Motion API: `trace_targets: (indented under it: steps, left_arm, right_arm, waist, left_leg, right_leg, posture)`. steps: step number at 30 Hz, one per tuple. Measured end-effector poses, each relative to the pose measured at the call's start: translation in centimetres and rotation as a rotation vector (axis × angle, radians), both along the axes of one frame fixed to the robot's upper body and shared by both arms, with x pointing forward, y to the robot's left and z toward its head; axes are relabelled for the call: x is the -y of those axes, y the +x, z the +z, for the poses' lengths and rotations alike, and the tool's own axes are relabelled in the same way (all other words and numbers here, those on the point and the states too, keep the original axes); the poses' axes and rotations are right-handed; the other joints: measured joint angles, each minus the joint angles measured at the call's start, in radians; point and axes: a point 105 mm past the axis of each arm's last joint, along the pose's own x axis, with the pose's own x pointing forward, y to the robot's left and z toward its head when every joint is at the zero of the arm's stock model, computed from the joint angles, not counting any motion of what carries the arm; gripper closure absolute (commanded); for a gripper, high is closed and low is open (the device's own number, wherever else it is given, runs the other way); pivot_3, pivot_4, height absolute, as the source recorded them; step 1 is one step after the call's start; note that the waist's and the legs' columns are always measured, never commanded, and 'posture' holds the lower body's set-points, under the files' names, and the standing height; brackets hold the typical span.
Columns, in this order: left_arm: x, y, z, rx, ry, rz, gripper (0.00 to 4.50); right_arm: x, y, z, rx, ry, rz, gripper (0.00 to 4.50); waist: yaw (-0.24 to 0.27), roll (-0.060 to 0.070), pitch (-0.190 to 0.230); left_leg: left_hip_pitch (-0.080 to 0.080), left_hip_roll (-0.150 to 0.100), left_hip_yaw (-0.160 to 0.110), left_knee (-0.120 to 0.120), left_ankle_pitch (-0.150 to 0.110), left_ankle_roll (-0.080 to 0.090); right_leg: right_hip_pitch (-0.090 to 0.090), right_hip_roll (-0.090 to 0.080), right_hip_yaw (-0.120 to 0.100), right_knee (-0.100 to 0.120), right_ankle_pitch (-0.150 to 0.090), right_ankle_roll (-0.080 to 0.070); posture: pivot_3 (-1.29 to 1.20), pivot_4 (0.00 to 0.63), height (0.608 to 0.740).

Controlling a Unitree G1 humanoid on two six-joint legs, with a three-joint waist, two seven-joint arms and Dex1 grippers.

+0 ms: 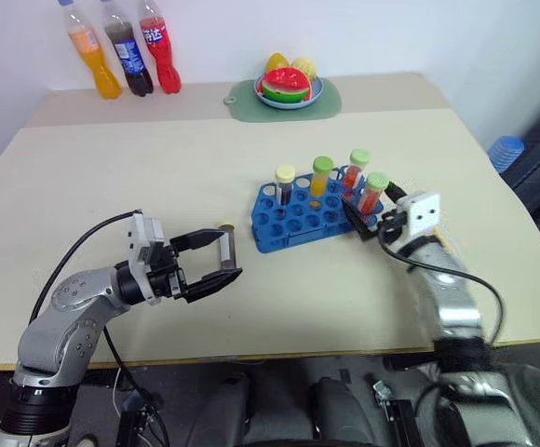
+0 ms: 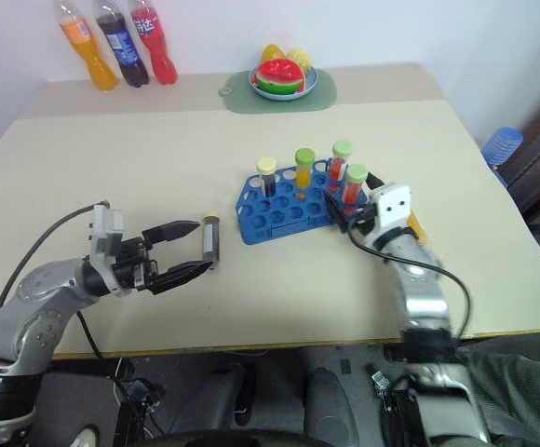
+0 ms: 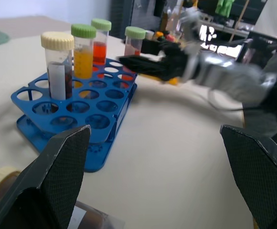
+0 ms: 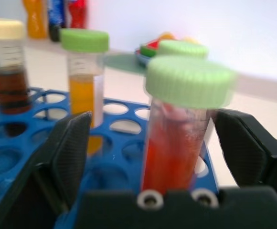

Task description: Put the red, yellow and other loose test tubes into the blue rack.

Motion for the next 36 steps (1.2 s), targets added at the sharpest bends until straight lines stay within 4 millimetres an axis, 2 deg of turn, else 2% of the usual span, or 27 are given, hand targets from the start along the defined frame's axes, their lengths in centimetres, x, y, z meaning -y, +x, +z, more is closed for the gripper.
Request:
trace_targets:
  steps: [5,8,10,12,14,18,25,28,33,34,36]
  left_arm:
    - [0.5,0.0,-0.3,-0.002,-0.028,-0.01,0.0]
    - [1.2,-0.1,-0.6,-0.013,-0.039,-0.029,0.0]
    - [1.3,-0.2,-0.7,-0.014,-0.042,-0.033,0.0]
    - [1.5,-0.2,-0.7,-0.014,-0.041,-0.038,0.0]
    - [1.5,-0.2,-0.7,-0.014,-0.04,-0.041,0.0]
    - [1.6,-0.3,-0.7,-0.013,-0.033,-0.046,0.0]
    - [1.6,-1.2,-0.7,-0.018,-0.006,-0.063,0.0]
    - [1.5,-1.9,-0.8,-0.022,0.035,-0.099,0.0]
    - [1.4,-2.5,-0.3,-0.01,0.065,-0.17,0.0]
    - [1.4,-2.4,-0.1,-0.004,0.066,-0.176,0.0]
    - [1.6,-2.2,0.3,0.013,0.067,-0.192,0.0]
  right_arm:
    - [1.2,-4.5,1.7,-0.295,-0.065,0.124,0.04]
    - [2.3,-5.4,1.4,-0.489,-0.08,0.127,0.04]
    - [4.3,-4.4,1.4,-0.582,-0.077,0.039,0.04]
    - [6.8,-2.6,2.1,-0.634,-0.032,-0.079,0.04]
    - [8.3,-1.5,2.1,-0.69,-0.025,-0.141,0.04]
    - [9.5,0.5,1.0,-0.815,0.003,-0.181,0.04]
    - [10.9,2.4,-0.3,-0.933,-0.032,-0.207,0.04]
    - [11.2,2.9,-1.2,-0.961,-0.07,-0.211,0.91]
    - [12.0,3.1,-1.5,-0.973,-0.143,-0.208,3.43]
    - [12.0,3.1,-1.5,-0.971,-0.151,-0.204,3.69]
    - [12.1,3.2,-1.4,-0.957,-0.191,-0.187,3.69]
  waist:
    - [-0.001,-0.001,0.0]
    - [-0.002,-0.001,0.0]
    - [-0.002,-0.001,0.0]
    - [-0.001,-0.001,0.0]
    - [-0.002,-0.001,0.0]
    - [-0.003,-0.001,0.0]
    - [-0.005,-0.001,0.001]
    - [-0.005,-0.001,0.001]
    - [-0.005,-0.001,0.001]
    - [-0.005,-0.001,0.001]
    - [-0.004,-0.001,0.001]
  left_leg:
    - [-0.001,0.001,0.0,0.0,0.0,0.001]
    - [-0.001,0.002,0.0,0.001,0.0,0.001]
    - [-0.002,0.001,0.0,0.002,-0.001,0.001]
    - [-0.002,0.001,0.001,0.002,-0.001,0.001]
    - [-0.003,0.002,0.001,0.001,-0.001,0.001]
    - [-0.005,0.001,0.001,0.002,-0.001,0.002]
    - [-0.006,0.001,0.002,0.002,-0.001,0.002]
    - [-0.005,0.001,0.002,0.002,-0.001,0.002]
    - [-0.005,0.001,0.001,0.002,-0.001,0.002]
    - [-0.005,0.001,0.001,0.002,-0.001,0.002]
    - [-0.005,0.001,0.001,0.003,-0.001,0.002]
  right_leg:
    - [0.001,-0.001,0.0,-0.002,0.0,-0.001]
    - [0.001,-0.001,0.0,-0.002,0.0,-0.001]
    - [0.001,-0.001,-0.001,-0.002,0.0,-0.001]
    - [0.0,-0.001,-0.001,-0.002,0.0,-0.001]
    - [-0.001,-0.001,-0.001,-0.003,0.0,-0.001]
    - [-0.002,-0.001,-0.001,-0.004,0.0,-0.001]
    - [-0.002,-0.001,-0.001,-0.004,0.0,0.0]
    - [-0.002,0.0,-0.001,-0.004,0.0,0.0]
    - [-0.002,0.0,-0.002,-0.004,0.0,0.0]
    - [-0.002,0.0,-0.002,-0.004,0.0,0.0]
    - [-0.002,0.0,-0.002,-0.004,0.0,0.0]
  posture:
    - [0.0,0.15,0.74]
    - [0.0,0.15,0.74]
    - [0.0,0.15,0.74]
    - [0.0,0.15,0.74]
    - [0.0,0.15,0.74]
    - [0.0,0.15,0.74]
    - [0.0,0.15,0.74]
    - [0.0,0.15,0.74]
    - [0.0,0.15,0.74]
    - [0.0,0.15,0.74]
    - [0.0,0.15,0.74]
